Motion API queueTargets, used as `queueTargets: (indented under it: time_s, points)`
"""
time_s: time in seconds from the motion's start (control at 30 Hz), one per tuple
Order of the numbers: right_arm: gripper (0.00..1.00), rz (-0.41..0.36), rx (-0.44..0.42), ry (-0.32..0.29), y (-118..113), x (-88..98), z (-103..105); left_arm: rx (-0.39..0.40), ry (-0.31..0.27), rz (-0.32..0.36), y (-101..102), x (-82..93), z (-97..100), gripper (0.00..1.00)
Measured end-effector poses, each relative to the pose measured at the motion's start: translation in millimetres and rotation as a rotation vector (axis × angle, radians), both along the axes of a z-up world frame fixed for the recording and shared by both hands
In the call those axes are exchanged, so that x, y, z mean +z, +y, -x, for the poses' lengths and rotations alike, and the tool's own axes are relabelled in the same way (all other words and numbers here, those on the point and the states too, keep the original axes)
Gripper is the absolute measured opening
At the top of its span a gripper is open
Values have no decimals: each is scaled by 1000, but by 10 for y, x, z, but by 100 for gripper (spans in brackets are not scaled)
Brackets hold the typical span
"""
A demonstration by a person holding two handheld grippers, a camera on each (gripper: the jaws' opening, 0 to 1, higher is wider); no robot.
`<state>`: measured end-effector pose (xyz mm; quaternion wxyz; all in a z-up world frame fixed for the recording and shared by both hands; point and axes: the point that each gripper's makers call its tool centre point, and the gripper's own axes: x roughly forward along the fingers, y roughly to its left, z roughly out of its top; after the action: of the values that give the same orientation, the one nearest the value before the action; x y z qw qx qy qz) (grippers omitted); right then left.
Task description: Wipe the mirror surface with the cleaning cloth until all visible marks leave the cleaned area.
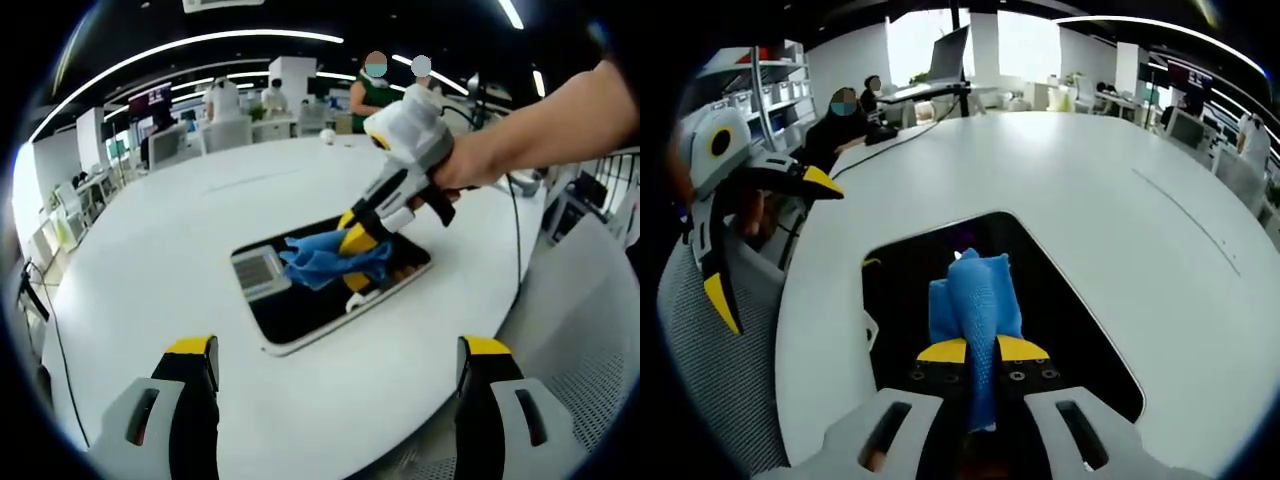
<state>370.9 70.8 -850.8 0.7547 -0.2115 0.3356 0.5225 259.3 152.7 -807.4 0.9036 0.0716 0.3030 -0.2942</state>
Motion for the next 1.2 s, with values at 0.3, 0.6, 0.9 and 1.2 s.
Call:
queueTargets:
  time_s: [0.3, 0.6, 0.9, 1.2]
  points:
    - [4, 1, -17, 7, -157, -4, -7, -1, -2, -1, 4, -8, -5, 100]
    - [4, 3, -28, 14, -320, -6, 0, 4, -6, 1, 8, 12, -3, 100]
    - [4, 16, -39, 16, -474, -6, -2, 6, -6, -2, 12, 26, 4, 100]
    - [4, 34, -52, 15, -669, -10, -12, 6, -8, -3, 20, 7, -12, 100]
